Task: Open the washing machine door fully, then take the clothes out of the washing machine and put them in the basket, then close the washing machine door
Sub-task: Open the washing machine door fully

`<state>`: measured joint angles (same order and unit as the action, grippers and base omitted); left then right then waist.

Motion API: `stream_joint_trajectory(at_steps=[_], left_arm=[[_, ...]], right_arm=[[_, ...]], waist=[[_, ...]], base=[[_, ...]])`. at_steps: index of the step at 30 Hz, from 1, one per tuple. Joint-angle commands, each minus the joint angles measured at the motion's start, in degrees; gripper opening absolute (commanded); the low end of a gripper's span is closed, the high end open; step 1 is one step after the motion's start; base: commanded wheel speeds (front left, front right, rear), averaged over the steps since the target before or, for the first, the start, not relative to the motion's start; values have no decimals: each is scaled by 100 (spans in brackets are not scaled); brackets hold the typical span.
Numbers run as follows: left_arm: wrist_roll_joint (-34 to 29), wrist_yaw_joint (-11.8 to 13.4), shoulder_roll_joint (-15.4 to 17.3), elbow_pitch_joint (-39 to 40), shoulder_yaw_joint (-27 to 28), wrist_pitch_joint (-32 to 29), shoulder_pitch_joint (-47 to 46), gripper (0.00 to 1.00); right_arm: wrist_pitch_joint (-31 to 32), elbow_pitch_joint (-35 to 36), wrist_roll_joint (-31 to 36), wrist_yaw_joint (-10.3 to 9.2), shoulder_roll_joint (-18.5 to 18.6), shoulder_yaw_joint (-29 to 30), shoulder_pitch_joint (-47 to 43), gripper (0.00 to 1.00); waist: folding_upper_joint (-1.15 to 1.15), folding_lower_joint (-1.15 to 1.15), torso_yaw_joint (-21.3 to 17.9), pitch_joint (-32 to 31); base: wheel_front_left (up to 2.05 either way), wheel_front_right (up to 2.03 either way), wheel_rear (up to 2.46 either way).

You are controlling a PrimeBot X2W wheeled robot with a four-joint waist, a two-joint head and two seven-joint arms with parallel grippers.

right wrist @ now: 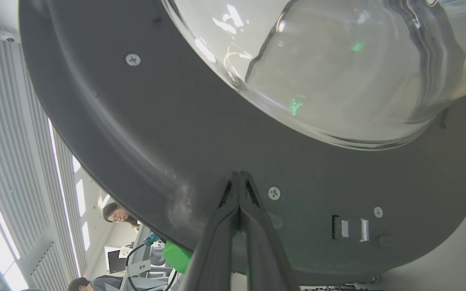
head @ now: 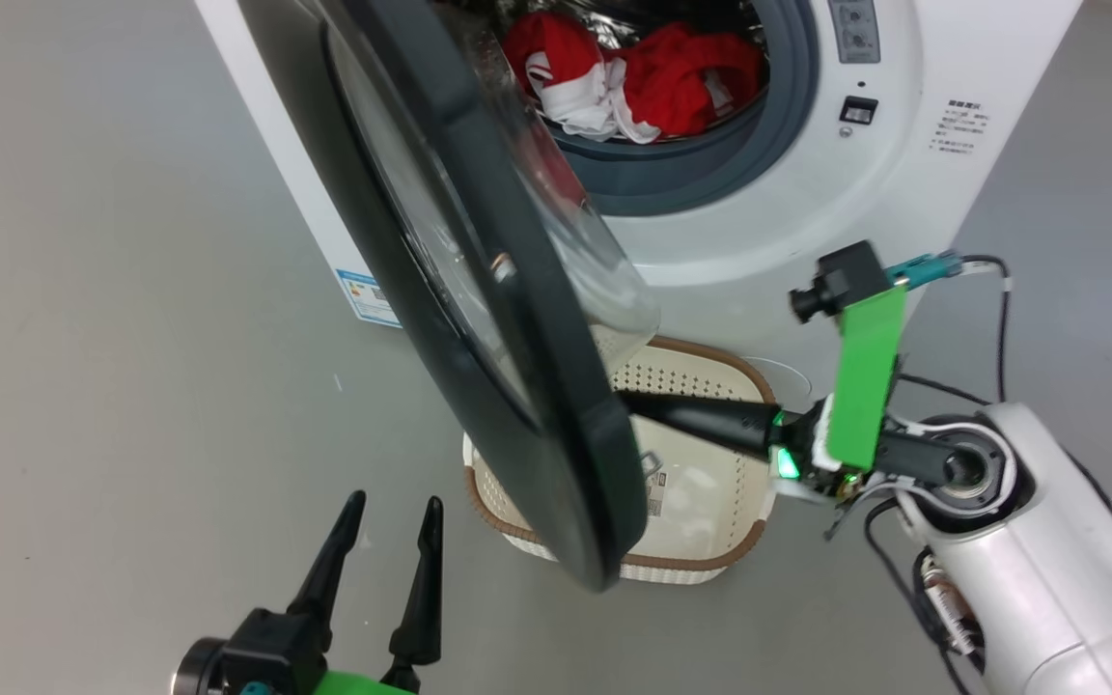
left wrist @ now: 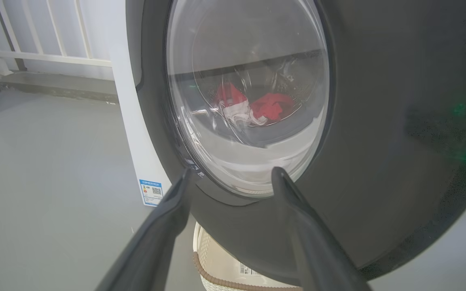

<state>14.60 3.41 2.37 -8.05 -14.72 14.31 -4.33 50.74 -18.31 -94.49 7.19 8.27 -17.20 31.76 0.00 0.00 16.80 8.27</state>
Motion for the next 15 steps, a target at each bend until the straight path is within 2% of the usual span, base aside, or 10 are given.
stream_joint_trajectory(at_steps=[1,15], left_arm=[[-62,-43,51,119,217,69,34,100],[-41,30,51,58,272,69,110,100]], right_arm=[[72,229,92,30,-180,-124,-72,0],[107,359,191,30,-453,-392,-303,0]], waist=[[0,0,56,-58],[0,0,532,-192]], base=[[0,0,0],[0,0,0]])
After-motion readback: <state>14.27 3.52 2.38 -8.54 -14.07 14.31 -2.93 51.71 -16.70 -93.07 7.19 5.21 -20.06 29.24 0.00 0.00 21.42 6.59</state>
